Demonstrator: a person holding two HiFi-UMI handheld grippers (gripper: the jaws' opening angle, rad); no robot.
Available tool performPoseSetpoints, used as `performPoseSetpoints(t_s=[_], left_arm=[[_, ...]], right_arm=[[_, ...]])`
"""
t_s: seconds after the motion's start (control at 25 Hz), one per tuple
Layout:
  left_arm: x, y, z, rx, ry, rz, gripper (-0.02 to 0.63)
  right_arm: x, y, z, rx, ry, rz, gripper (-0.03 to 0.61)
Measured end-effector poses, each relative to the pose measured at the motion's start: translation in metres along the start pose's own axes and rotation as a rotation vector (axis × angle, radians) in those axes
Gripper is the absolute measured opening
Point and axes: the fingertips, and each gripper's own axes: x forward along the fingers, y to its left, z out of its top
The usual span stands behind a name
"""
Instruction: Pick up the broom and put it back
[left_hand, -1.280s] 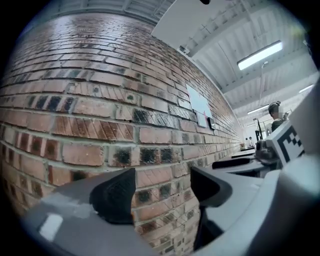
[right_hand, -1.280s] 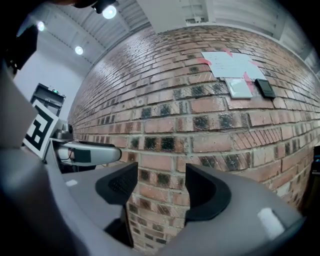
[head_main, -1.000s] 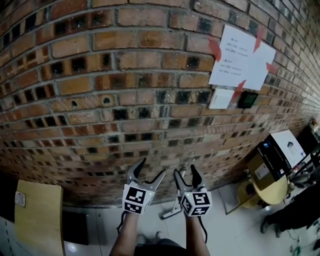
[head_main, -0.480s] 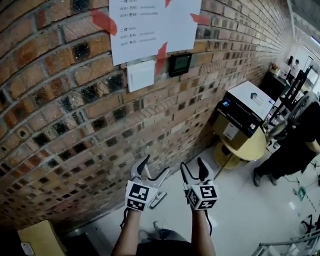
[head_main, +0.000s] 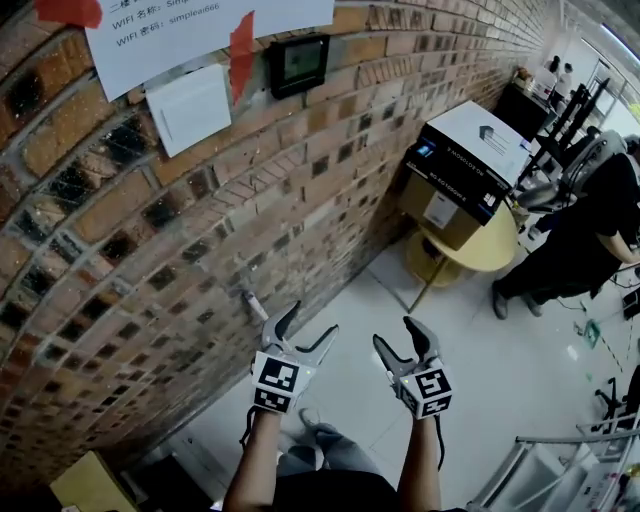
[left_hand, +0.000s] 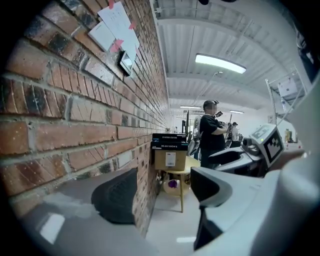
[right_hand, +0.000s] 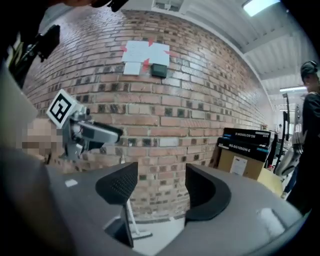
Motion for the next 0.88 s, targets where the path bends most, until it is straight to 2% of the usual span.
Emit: performPoseSetpoints(t_s=[0.12,0.2,0.28,0.44,0.6,0.76,0.88], left_arm=[[0.004,0.006,-0.019,-0.008,0.026,-0.004,0.347],[0.0,0.019,-0.032,-0.013,0.05,0.015,0.347],[-0.007,0.037,-0.043,-0.023,0.066,0.049,0.347],[-0.028,0.073,-0.064,-0.051,0.088,0.137,0.344],[-0.055,0.101,-0.08,-0.073,0.113,0.206,0.344],[-0.089,0.129,-0.083,-0.091,0.114,0.288,0.342],[-0.116,0.141,-0.084,-0.115,0.11,0.348,0.339]], right_arm=[[-0.005,0.006,-0.053,-0.065,0.15,0.136,0.3],[-0.006,0.015,-0.091,-0.051,0.237,0.207,0.299],[-0.001,0.023,-0.124,0.002,0.281,0.231,0.299],[0.035,0.052,-0.173,0.106,0.287,0.265,0.299],[0.091,0.115,-0.207,0.113,0.294,0.37,0.299],[0.152,0.163,-0.216,0.121,0.29,0.408,0.299],[0.197,0.187,-0.212,0.114,0.289,0.437,0.276]])
